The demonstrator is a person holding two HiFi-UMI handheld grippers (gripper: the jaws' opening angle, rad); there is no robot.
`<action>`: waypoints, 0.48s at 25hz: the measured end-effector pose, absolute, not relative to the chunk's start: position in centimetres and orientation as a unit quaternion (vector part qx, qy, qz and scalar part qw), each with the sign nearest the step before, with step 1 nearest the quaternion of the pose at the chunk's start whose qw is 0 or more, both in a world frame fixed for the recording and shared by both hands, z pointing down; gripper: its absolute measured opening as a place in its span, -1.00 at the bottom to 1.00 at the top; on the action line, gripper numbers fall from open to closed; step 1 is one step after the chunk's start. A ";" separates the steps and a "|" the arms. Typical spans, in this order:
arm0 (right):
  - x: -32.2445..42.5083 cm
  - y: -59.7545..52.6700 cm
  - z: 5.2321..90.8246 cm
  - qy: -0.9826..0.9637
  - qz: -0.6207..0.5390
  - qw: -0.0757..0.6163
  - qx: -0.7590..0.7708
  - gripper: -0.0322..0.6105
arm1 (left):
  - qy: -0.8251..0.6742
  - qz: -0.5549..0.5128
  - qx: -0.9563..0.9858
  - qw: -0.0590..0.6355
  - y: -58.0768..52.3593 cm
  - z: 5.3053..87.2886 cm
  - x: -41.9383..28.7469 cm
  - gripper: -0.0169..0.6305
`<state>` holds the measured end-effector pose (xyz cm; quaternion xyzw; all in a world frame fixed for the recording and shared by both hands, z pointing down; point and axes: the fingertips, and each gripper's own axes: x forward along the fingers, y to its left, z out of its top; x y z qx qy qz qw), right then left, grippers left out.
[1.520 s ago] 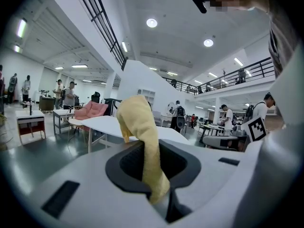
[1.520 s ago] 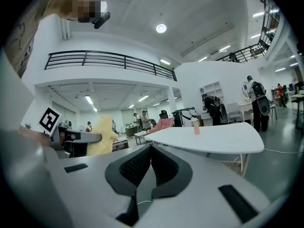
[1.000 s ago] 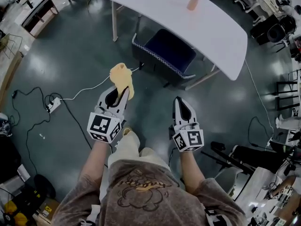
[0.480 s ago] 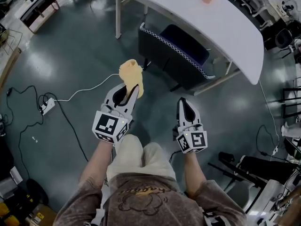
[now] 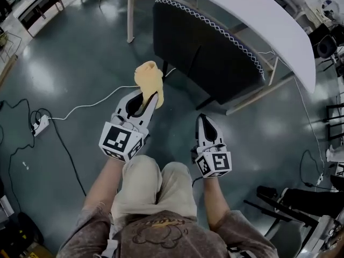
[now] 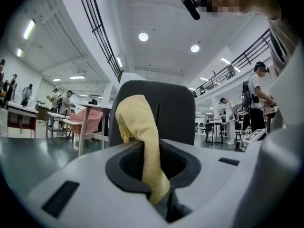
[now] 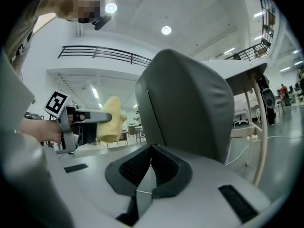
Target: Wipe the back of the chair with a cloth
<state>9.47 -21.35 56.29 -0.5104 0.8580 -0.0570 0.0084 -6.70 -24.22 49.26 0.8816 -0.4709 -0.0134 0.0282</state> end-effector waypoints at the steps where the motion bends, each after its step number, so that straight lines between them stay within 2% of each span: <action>1: 10.2 -21.4 57.2 0.856 -0.058 0.009 -0.513 -0.82 | -0.468 -0.016 0.883 0.026 -24.4 49.9 -6.0 -0.75; 12: 9.8 -21.0 63.2 0.865 -0.054 0.033 -0.498 -0.82 | -0.454 -0.020 0.891 0.005 -24.0 55.1 -3.9 -0.75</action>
